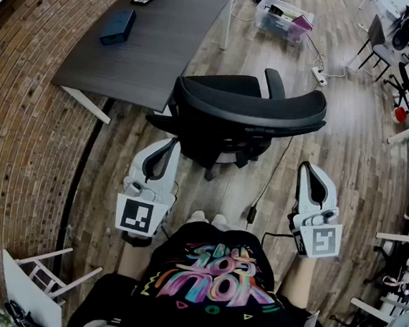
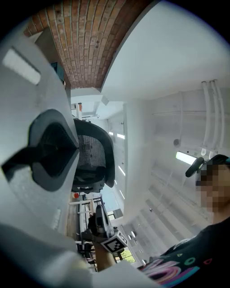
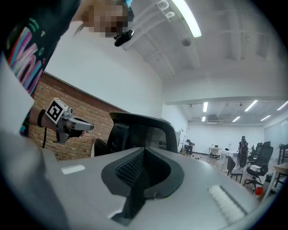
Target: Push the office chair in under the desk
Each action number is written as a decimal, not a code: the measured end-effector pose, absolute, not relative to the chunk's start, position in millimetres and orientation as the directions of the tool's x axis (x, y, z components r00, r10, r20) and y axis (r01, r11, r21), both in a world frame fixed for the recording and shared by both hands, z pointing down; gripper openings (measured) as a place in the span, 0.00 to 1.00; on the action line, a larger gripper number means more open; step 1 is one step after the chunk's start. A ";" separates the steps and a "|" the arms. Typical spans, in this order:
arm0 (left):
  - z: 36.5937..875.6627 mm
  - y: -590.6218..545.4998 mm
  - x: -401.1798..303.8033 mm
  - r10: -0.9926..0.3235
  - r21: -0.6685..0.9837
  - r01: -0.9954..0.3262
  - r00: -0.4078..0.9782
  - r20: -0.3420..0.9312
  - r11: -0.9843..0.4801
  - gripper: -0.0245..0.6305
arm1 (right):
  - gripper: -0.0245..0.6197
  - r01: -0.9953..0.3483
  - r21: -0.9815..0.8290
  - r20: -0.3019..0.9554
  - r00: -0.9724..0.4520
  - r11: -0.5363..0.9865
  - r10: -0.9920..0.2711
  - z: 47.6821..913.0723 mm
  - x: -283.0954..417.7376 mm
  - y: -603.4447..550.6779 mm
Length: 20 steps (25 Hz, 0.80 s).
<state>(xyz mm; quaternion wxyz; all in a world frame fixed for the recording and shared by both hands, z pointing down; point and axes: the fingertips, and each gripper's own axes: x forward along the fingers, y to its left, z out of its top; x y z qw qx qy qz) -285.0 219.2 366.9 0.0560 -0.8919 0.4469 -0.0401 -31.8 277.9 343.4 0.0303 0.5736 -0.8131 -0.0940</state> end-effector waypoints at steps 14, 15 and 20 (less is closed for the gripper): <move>374.5 215.8 -278.0 -0.809 -0.163 -0.795 0.585 0.046 -0.584 0.04 | 0.04 -0.922 0.238 0.026 -0.308 0.305 -0.951 363.0 -16.4 279.7; 375.4 215.3 -277.5 -0.811 -0.171 -0.795 0.583 0.052 -0.582 0.04 | 0.05 -0.923 0.234 0.025 -0.309 0.307 -0.951 363.6 -14.6 279.1; 379.9 211.8 -278.5 -0.823 -0.196 -0.801 0.563 0.078 -0.566 0.08 | 0.12 -0.912 0.245 0.046 -0.329 0.330 -0.943 370.2 -8.0 274.2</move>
